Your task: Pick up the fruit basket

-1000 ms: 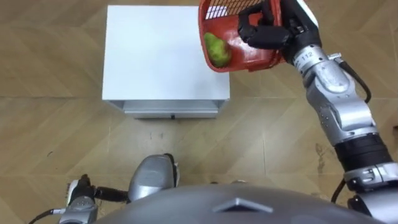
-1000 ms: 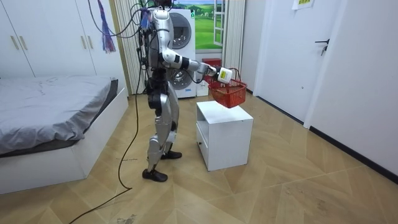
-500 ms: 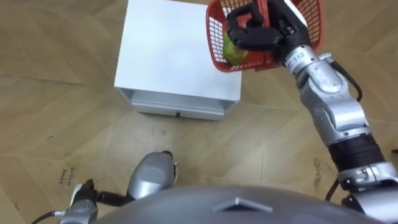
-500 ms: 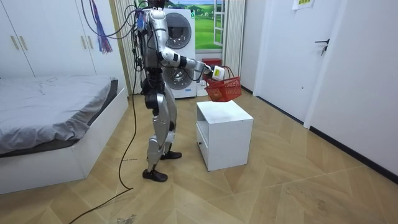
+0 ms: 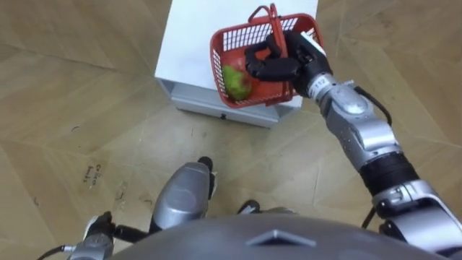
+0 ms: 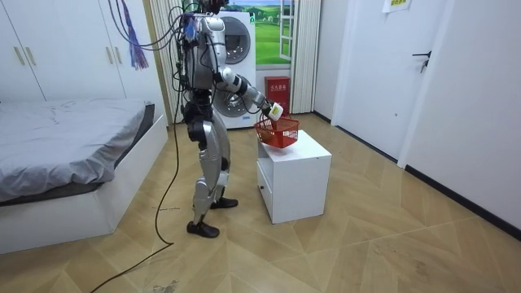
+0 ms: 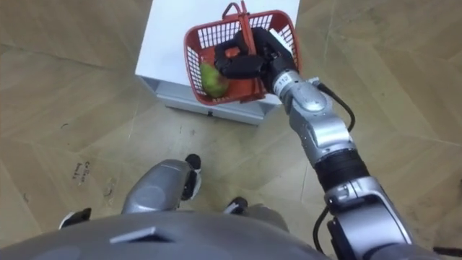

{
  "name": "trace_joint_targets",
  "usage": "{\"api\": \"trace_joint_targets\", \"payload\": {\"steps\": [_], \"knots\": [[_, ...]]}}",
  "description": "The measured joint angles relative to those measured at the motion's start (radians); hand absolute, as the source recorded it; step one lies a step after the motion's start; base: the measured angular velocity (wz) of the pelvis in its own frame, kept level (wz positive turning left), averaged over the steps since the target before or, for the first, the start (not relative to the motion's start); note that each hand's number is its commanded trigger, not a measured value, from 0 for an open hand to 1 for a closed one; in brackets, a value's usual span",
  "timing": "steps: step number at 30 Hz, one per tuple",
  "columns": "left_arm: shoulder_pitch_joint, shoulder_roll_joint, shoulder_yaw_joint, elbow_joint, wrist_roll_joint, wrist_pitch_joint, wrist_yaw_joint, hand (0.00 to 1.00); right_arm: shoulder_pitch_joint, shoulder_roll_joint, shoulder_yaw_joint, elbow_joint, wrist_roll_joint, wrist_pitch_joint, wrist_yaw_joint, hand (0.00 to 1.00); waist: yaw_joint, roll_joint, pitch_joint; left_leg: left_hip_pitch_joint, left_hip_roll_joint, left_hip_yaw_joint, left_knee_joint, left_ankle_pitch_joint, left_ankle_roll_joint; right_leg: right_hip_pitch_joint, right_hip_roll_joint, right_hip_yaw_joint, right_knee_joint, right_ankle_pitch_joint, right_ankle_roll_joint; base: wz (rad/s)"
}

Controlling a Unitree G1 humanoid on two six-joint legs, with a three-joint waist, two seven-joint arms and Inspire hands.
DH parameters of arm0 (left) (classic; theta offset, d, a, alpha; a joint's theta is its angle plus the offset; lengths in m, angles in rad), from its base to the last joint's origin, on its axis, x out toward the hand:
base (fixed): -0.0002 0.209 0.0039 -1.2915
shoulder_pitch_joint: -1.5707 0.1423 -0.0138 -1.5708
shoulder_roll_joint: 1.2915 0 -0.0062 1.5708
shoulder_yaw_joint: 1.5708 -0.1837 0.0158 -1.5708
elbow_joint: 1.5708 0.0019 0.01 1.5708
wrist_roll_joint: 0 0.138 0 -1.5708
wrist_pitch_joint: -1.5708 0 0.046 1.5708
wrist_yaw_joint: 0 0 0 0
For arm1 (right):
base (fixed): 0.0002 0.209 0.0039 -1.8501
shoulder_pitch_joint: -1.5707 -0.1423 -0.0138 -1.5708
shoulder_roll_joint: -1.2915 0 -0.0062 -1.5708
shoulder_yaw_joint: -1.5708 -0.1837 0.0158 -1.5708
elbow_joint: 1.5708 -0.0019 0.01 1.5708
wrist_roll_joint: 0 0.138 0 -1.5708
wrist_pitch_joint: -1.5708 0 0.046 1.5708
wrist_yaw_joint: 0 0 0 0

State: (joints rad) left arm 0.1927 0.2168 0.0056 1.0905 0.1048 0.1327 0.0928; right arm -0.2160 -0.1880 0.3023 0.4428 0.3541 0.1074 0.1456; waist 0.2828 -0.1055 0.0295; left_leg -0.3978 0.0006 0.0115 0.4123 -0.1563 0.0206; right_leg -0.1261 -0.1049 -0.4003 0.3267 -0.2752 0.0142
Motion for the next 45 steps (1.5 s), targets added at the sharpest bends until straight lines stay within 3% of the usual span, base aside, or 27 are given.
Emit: {"api": "trace_joint_targets", "payload": {"steps": [6, 14, 17, 20, 21, 22, 23, 24, 26, 27, 29, 31, 32, 33, 42, 43, 44, 45], "knots": [[-0.009, 0.002, -0.013, -0.001, -0.006, -0.006, -0.023, 0.00, -0.061, 0.000, 0.030, 0.092, 0.038, 0.000, 0.011, 1.00, 0.000, 0.001, 0.0005, -0.006, -0.001, -0.002, 0.000, -0.002, 0.001, -0.001, -0.003, -0.016, 0.001, 0.000, 0.000, 0.02], [-0.029, 0.005, -0.022, 0.001, -0.008, -0.034, -0.054, 0.00, -0.062, -0.002, 0.026, 0.159, 0.011, -0.008, 0.006, 1.00, -0.001, 0.000, 0.0001, -0.052, -0.018, -0.005, 0.022, -0.010, 0.015, -0.043, -0.017, -0.016, 0.028, -0.005, 0.009, 0.02], [-0.027, 0.005, -0.021, 0.006, 0.012, -0.032, -0.079, 0.00, -0.062, -0.021, 0.023, 0.160, -0.008, -0.008, 0.003, 1.00, -0.002, 0.000, -0.0007, -0.059, -0.029, -0.002, 0.036, -0.026, 0.035, -0.046, -0.031, -0.015, 0.047, -0.013, 0.029, 0.06], [-0.026, 0.005, -0.021, 0.039, 0.015, -0.039, -0.088, 0.00, -0.061, -0.017, 0.007, 0.178, -0.011, -0.007, 0.013, 1.00, -0.005, 0.005, -0.0013, -0.035, -0.041, 0.011, 0.049, -0.054, 0.063, -0.085, -0.085, -0.013, 0.202, -0.014, 0.043, -0.03], [-0.025, 0.007, -0.022, 0.047, 0.011, -0.038, -0.086, 0.00, -0.059, -0.016, 0.005, 0.197, -0.011, -0.007, 0.021, 1.00, -0.011, 0.006, -0.0008, -0.012, -0.056, 0.012, 0.066, -0.071, 0.073, -0.121, -0.132, -0.011, 0.344, -0.004, 0.049, 0.08], [-0.025, 0.008, -0.022, 0.047, 0.007, -0.039, -0.082, 0.00, -0.057, -0.015, 0.000, 0.216, -0.012, -0.007, 0.022, 1.00, -0.013, 0.007, -0.0012, 0.011, -0.067, 0.011, 0.086, -0.090, 0.083, -0.152, -0.169, 0.008, 0.460, 0.026, 0.048, 0.06], [-0.026, 0.009, -0.022, 0.045, 0.005, -0.041, -0.080, 0.00, -0.057, -0.015, -0.003, 0.219, -0.012, -0.007, 0.020, 1.00, -0.012, 0.009, -0.0014, 0.022, -0.069, 0.013, 0.096, -0.099, 0.088, -0.169, -0.175, 0.028, 0.503, 0.047, 0.040, -0.03], [-0.027, 0.012, -0.030, 0.039, 0.004, -0.051, -0.075, 0.00, -0.058, -0.012, -0.010, 0.217, -0.011, -0.008, 0.020, 1.00, -0.010, 0.020, 0.0004, 0.036, -0.067, 0.009, 0.115, -0.115, 0.096, -0.205, -0.177, 0.069, 0.575, 0.097, 0.023, -0.06], [-0.041, 0.024, -0.043, 0.028, 0.004, -0.061, -0.059, 0.00, -0.058, -0.012, -0.011, 0.217, -0.012, -0.009, 0.021, 1.00, -0.019, 0.021, -0.0005, 0.047, -0.067, -0.002, 0.112, -0.121, 0.101, -0.250, -0.170, 0.100, 0.609, 0.077, 0.038, 0.07], [-0.056, 0.028, -0.051, 0.029, 0.005, -0.069, -0.043, 0.00, -0.058, -0.013, -0.011, 0.218, -0.012, -0.009, 0.019, 1.00, -0.031, 0.031, 0.0043, 0.050, -0.067, -0.018, 0.109, -0.120, 0.102, -0.267, -0.161, 0.092, 0.578, 0.051, 0.048, 0.24], [-0.069, 0.029, -0.066, 0.028, 0.004, -0.078, -0.023, 0.00, -0.056, -0.016, -0.011, 0.217, -0.012, -0.009, 0.018, 1.00, -0.038, 0.037, 0.0016, 0.057, -0.065, -0.029, 0.100, -0.119, 0.103, -0.274, -0.129, 0.098, 0.444, 0.038, 0.057, 0.18], [-0.071, 0.030, -0.091, 0.024, 0.005, -0.073, -0.015, 0.00, -0.060, -0.021, -0.012, 0.208, -0.010, -0.009, 0.017, 1.00, -0.039, 0.042, -0.0006, 0.071, -0.068, -0.038, 0.086, -0.120, 0.103, -0.243, -0.088, 0.098, 0.226, 0.041, 0.053, 0.13], [-0.071, 0.031, -0.091, 0.019, 0.005, -0.070, -0.015, 0.00, -0.060, -0.023, -0.012, 0.207, -0.010, -0.009, 0.017, 1.00, -0.038, 0.042, -0.0012, 0.075, -0.070, -0.042, 0.082, -0.120, 0.103, -0.232, -0.077, 0.098, 0.182, 0.050, 0.048, 0.26], [-0.065, 0.033, -0.093, 0.009, 0.005, -0.060, -0.013, 0.00, -0.060, -0.027, -0.011, 0.204, -0.008, -0.009, 0.016, 1.00, -0.037, 0.037, -0.0040, 0.083, -0.078, -0.051, 0.067, -0.120, 0.101, -0.215, -0.062, 0.097, 0.134, 0.093, 0.027, 0.31], [-0.007, 0.018, -0.100, 0.007, 0.010, -0.021, -0.010, 0.00, -0.099, -0.050, -0.010, 0.200, -0.006, -0.009, -0.019, 1.00, -0.028, 0.033, -0.0038, 0.156, -0.073, -0.091, -0.016, -0.107, 0.079, -0.129, -0.044, 0.040, 0.064, 0.102, 0.022, 0.15], [-0.002, 0.018, -0.100, 0.007, 0.010, -0.021, -0.010, 0.00, -0.104, -0.050, -0.010, 0.200, -0.006, -0.009, -0.029, 0.83, -0.028, 0.030, -0.0048, 0.157, -0.074, -0.093, -0.016, -0.106, 0.079, -0.127, -0.044, 0.040, 0.056, 0.102, 0.022, 0.05], [0.000, 0.018, -0.100, 0.007, 0.010, -0.021, -0.011, 0.00, -0.107, -0.050, -0.010, 0.200, -0.006, -0.009, -0.034, 0.56, -0.027, 0.029, -0.0043, 0.157, -0.074, -0.094, -0.016, -0.106, 0.079, -0.124, -0.043, 0.039, 0.050, 0.102, 0.022, 0.05], [0.001, 0.018, -0.100, 0.007, 0.010, -0.021, -0.014, 0.00, -0.110, -0.050, -0.010, 0.200, -0.006, -0.009, -0.038, 0.00, -0.027, 0.028, -0.0037, 0.158, -0.075, -0.096, -0.017, -0.106, 0.079, -0.121, -0.043, 0.037, 0.047, 0.102, 0.022, 0.06]]}}
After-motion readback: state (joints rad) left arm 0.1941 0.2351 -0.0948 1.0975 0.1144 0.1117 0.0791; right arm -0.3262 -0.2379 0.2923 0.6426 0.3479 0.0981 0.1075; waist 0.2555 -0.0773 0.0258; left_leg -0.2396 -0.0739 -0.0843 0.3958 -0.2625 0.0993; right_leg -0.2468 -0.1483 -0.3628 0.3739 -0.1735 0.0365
